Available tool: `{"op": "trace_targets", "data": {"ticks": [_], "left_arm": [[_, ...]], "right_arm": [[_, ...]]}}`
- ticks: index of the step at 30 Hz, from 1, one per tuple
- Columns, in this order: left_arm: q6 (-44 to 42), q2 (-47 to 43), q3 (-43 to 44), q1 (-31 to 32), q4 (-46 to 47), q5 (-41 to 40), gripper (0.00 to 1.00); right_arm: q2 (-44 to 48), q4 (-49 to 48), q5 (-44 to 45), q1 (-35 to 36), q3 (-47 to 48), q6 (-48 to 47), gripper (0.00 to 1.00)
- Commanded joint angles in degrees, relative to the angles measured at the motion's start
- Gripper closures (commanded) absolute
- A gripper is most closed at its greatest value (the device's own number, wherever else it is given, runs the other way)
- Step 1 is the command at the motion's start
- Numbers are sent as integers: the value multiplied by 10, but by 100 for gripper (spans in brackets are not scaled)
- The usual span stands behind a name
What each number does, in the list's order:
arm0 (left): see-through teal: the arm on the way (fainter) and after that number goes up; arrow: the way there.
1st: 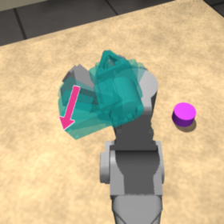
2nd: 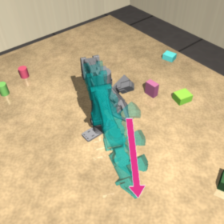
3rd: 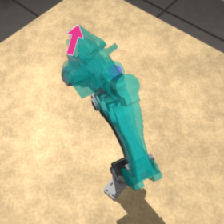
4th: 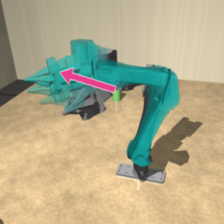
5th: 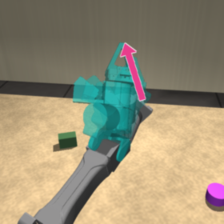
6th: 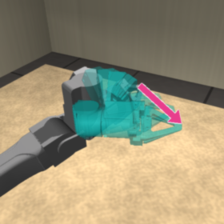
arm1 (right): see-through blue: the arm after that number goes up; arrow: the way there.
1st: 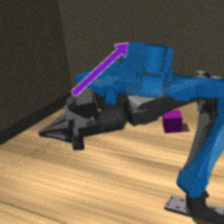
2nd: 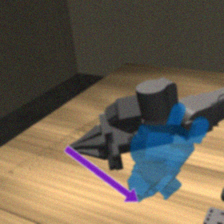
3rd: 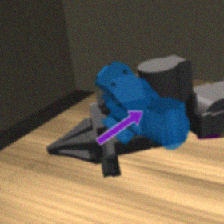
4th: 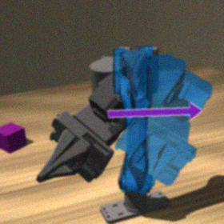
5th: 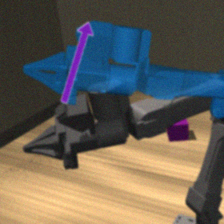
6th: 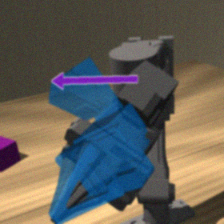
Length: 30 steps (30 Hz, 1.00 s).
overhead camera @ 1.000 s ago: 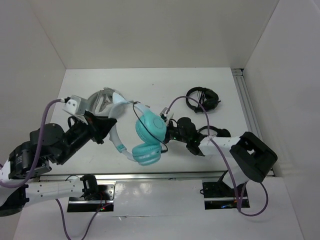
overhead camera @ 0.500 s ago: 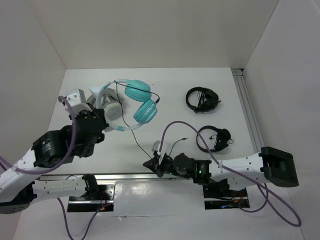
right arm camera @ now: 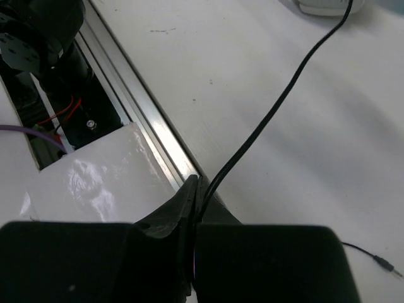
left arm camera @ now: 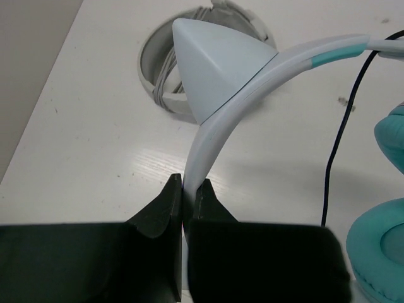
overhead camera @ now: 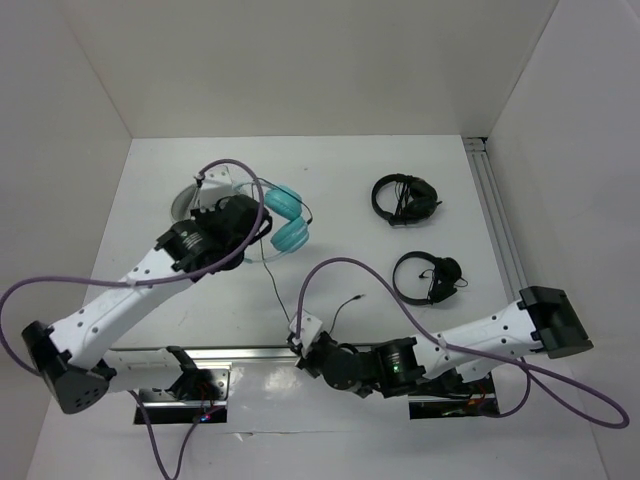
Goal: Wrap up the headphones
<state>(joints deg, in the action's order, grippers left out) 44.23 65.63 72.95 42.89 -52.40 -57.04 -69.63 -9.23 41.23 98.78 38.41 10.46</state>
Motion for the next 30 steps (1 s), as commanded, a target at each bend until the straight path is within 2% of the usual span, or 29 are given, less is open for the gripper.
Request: {"op": "trace_targets", "data": {"ticks": [1, 3, 6, 8, 13, 17, 22, 24, 27, 30], "left_arm": [[56, 41, 37, -11, -11, 4, 100], [50, 59, 42, -11, -22, 17, 100], [72, 105, 60, 4, -86, 10, 100], [109, 134, 69, 24, -124, 4, 100], [118, 137, 30, 46, -120, 52, 100], [49, 100, -31, 84, -72, 86, 100], [-15, 50, -75, 118, -72, 139, 100], [-45, 21, -94, 123, -72, 159, 100], [-104, -23, -113, 128, -42, 232, 100], [-137, -44, -113, 148, -26, 305, 100]], "right_arm": [[0, 16, 13, 11, 48, -25, 100], [0, 21, 13, 11, 72, -39, 100], [0, 48, 5, 5, 103, -63, 100], [0, 72, -20, -8, 138, -77, 100], [26, 80, -92, -53, 160, -114, 100], [44, 140, -42, -64, 180, -155, 100], [63, 241, -29, -111, 207, -174, 100], [63, 278, 15, -121, 207, -179, 100], [75, 278, 52, -136, 207, -206, 100], [81, 244, 85, -182, 200, -244, 100]]}}
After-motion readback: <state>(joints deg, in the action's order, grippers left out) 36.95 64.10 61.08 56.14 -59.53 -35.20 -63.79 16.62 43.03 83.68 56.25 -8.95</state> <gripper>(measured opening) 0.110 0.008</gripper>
